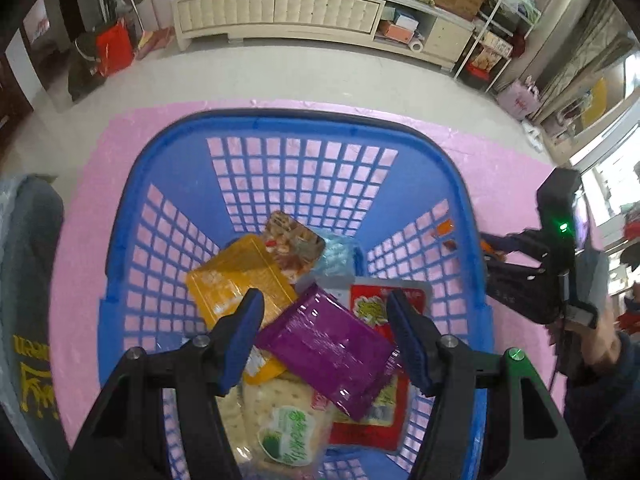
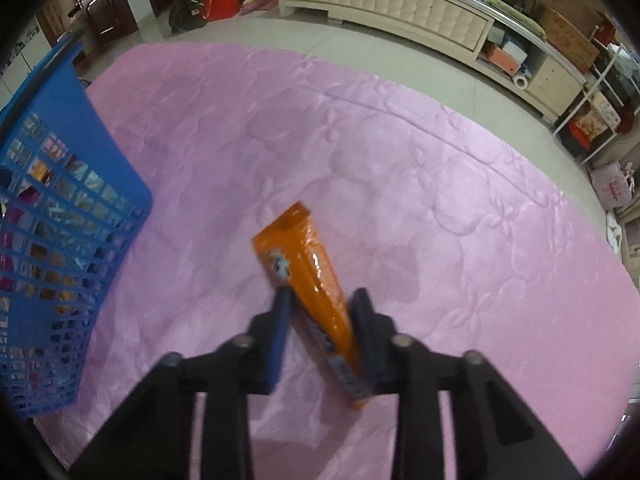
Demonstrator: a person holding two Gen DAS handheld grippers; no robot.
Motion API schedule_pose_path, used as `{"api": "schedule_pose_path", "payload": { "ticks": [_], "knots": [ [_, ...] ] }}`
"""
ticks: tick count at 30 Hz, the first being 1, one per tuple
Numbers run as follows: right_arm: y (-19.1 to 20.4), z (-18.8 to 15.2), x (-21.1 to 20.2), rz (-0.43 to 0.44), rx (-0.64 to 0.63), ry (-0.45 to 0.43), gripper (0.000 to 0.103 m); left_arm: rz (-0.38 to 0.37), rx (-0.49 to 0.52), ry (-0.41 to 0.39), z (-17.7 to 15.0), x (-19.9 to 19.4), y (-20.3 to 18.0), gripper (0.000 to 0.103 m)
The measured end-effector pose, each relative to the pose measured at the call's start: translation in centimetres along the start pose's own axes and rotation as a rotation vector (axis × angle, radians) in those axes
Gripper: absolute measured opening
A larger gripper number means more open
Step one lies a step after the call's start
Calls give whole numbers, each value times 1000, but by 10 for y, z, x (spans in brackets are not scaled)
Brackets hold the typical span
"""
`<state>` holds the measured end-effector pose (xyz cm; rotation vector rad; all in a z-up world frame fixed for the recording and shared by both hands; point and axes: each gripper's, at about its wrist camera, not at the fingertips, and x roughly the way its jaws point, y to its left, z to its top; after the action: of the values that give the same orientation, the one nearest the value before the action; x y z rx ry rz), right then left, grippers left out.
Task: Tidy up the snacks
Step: 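Carry the orange bar over the basket with the right tool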
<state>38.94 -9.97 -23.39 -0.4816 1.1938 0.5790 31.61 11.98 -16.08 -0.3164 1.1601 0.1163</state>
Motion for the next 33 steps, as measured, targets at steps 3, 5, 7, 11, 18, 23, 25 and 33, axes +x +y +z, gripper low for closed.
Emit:
{"api": "schedule_pose_path", "payload": {
  "ticks": [3,5,7,11,18,23,25,33],
  "knots": [
    [6,-6,-13,32,16,-4,19,-8,3,-6,-8,-8,1,62],
    [11,-12,-23,41,25,-16,18,1,17,-11,-14,-13,1,62],
    [16,-17,-31,48,31,-23,18,8,35,-14,-22,-20,0,62],
    [27,-34,-56,82,55,-42,18,26,70,-19,-38,-30,-5,62],
    [45,-61,-101,100,73,-74,18,6,101,-20,-69,-50,-18,62],
    [54,-73,-137,91,76,-118,18,-10,105,-33,-83,-63,-26,62],
    [58,-76,-155,101,92,-142,18,1,107,-57,-88,-71,-27,62],
    [77,-75,-200,89,82,-211,18,76,160,-142,-101,-104,-25,85]
  ]
}}
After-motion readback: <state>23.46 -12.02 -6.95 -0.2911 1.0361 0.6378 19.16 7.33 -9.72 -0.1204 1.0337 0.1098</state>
